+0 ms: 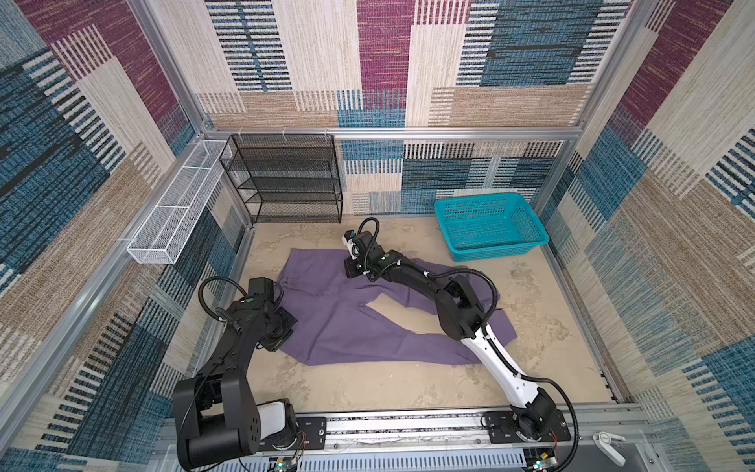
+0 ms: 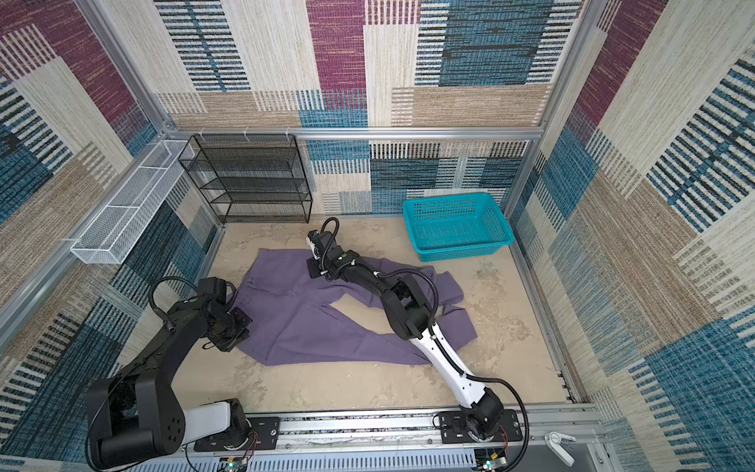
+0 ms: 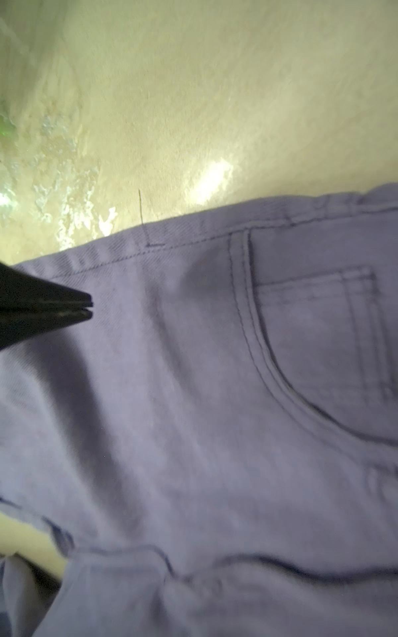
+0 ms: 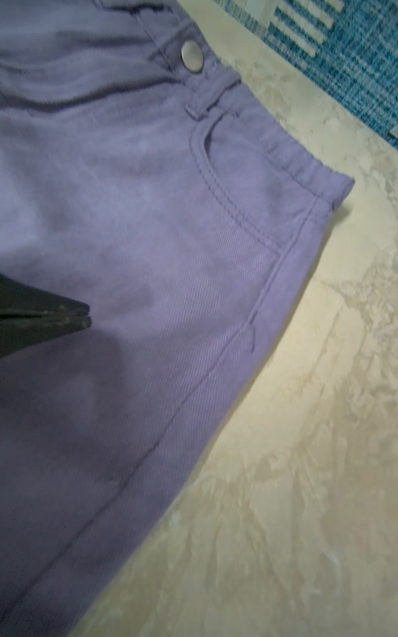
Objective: Fold and stack the trousers
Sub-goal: Smooth out the trousers at the center of the table.
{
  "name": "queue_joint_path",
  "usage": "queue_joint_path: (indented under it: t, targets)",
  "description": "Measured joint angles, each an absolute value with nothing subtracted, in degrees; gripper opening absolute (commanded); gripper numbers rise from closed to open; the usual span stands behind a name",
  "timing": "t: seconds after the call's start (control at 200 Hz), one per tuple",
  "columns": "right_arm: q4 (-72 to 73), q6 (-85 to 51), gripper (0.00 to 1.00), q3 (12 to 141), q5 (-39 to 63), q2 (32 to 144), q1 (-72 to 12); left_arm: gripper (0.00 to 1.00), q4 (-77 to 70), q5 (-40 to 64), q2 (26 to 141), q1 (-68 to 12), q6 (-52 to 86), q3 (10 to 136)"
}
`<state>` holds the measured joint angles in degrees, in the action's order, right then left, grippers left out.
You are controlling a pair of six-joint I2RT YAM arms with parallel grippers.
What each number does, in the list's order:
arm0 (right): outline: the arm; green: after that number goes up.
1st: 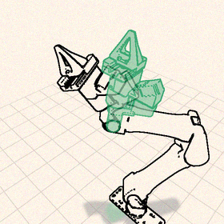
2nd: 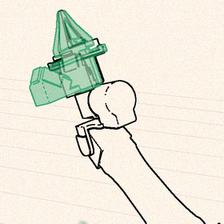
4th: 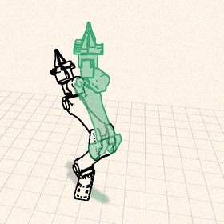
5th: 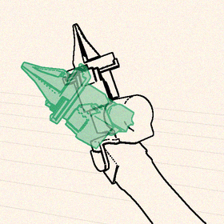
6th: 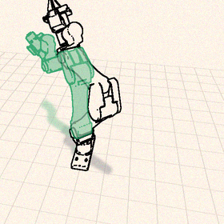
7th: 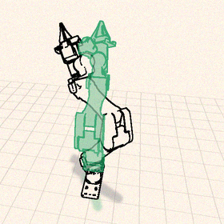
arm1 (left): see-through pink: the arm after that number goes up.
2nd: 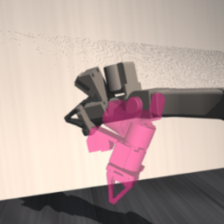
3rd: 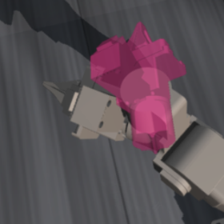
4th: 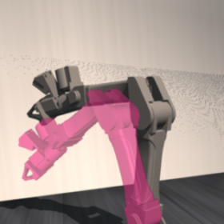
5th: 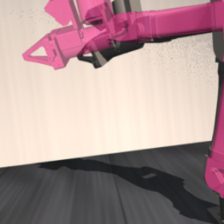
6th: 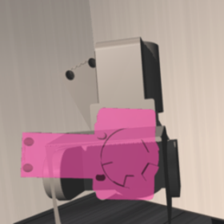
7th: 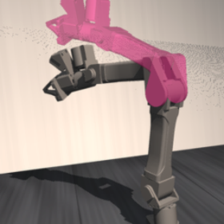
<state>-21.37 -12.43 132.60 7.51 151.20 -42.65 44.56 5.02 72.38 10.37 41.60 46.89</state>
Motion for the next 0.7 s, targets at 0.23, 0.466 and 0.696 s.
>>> queue_joint_path:
  t: [0.23,0.466,0.696]
  targets:
    - [-23.3,-11.8,0.09,127.2,5.5,139.0,-43.0,0.06,44.7,6.3,75.2,10.1,41.9,58.2]
    - [-21.9,-13.2,0.13,102.2,0.2,114.3,-40.9,0.25,40.6,6.5,85.1,6.5,42.0,67.4]
    - [-22.7,-19.0,0.19,73.0,-2.0,89.4,-32.1,0.22,35.3,6.3,95.7,-0.2,41.1,76.2]
